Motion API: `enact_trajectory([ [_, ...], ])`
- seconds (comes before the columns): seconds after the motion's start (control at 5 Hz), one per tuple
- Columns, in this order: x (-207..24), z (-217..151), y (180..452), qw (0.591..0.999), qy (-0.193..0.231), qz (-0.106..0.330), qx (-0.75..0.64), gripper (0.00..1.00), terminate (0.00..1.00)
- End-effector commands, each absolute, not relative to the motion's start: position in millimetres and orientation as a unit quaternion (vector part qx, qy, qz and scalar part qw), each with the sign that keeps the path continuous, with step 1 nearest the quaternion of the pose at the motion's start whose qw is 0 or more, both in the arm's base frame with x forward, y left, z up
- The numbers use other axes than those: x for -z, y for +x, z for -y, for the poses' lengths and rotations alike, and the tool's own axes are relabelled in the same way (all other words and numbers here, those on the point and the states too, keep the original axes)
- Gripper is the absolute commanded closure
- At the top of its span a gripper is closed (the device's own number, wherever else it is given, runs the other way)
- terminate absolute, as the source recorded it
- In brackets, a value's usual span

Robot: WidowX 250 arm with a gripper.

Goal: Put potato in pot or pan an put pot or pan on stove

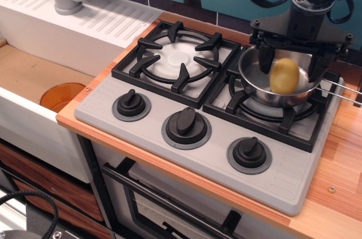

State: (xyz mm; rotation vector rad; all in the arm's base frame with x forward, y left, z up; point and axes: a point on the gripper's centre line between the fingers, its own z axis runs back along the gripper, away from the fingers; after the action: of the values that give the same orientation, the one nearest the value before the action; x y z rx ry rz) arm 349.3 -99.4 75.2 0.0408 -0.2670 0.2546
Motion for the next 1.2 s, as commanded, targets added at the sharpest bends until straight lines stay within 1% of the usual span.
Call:
enact_trajectory([
  [0.0, -110, 103, 342, 0.983, 0.027, 0.128, -0.128, 0.00, 0.00],
  [0.2, -127, 98, 338, 0.986, 0.032, 0.117, -0.117, 0.00, 0.00],
  [1.0, -127, 98, 338, 0.986, 0.032, 0.117, -0.117, 0.00, 0.00],
])
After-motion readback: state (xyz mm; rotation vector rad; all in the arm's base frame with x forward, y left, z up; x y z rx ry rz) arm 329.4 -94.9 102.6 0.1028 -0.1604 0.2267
